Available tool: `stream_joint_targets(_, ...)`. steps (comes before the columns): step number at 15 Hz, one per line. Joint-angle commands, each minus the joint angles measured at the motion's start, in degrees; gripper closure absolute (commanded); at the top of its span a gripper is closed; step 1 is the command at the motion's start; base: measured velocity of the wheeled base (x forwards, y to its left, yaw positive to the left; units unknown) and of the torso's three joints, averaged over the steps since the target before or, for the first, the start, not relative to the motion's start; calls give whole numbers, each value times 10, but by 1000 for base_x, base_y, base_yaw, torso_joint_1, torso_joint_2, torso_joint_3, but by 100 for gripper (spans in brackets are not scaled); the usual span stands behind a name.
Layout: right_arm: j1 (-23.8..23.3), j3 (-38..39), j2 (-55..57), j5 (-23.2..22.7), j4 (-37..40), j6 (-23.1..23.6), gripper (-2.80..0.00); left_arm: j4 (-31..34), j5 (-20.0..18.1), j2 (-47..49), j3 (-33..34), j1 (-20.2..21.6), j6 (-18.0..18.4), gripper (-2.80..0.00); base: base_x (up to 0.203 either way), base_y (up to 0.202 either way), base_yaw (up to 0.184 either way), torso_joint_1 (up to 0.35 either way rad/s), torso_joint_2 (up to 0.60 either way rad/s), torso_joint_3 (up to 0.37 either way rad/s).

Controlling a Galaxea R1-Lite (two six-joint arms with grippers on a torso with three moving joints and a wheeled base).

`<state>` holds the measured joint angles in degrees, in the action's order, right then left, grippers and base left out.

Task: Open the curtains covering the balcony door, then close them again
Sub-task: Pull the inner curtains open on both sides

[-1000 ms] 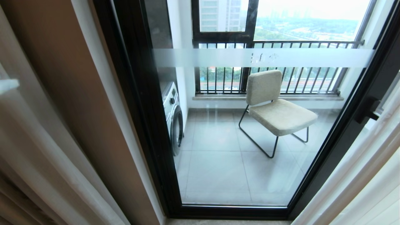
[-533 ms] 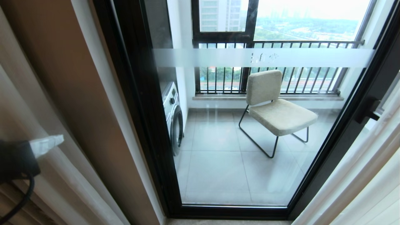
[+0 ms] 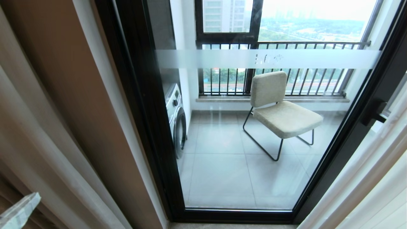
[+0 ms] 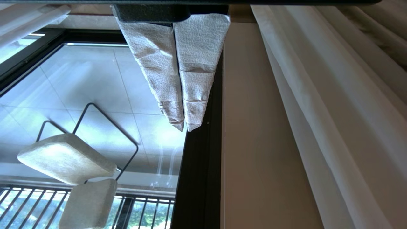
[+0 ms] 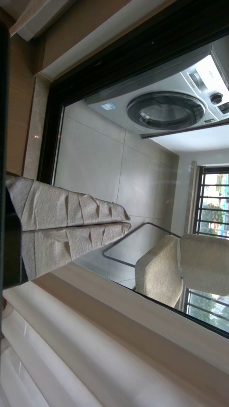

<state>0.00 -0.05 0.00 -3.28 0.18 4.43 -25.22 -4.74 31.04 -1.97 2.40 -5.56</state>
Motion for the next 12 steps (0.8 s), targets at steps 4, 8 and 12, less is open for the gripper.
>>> stream_joint_targets(4, 0, 0, 0, -1, 0, 0, 0, 209, 34, -153, 19, 26, 40, 0, 0, 0, 0, 0, 0, 0)
stream_joint_targets(8, 0, 0, 0, -1, 0, 0, 0, 251, 54, -152, 20, 28, 44, 0, 0, 0, 0, 0, 0, 0)
stream_joint_targets(12, 0, 0, 0, 0, 0, 0, 0, 251, 54, -180, 20, -38, 42, 0, 0, 0, 0, 0, 0, 0)
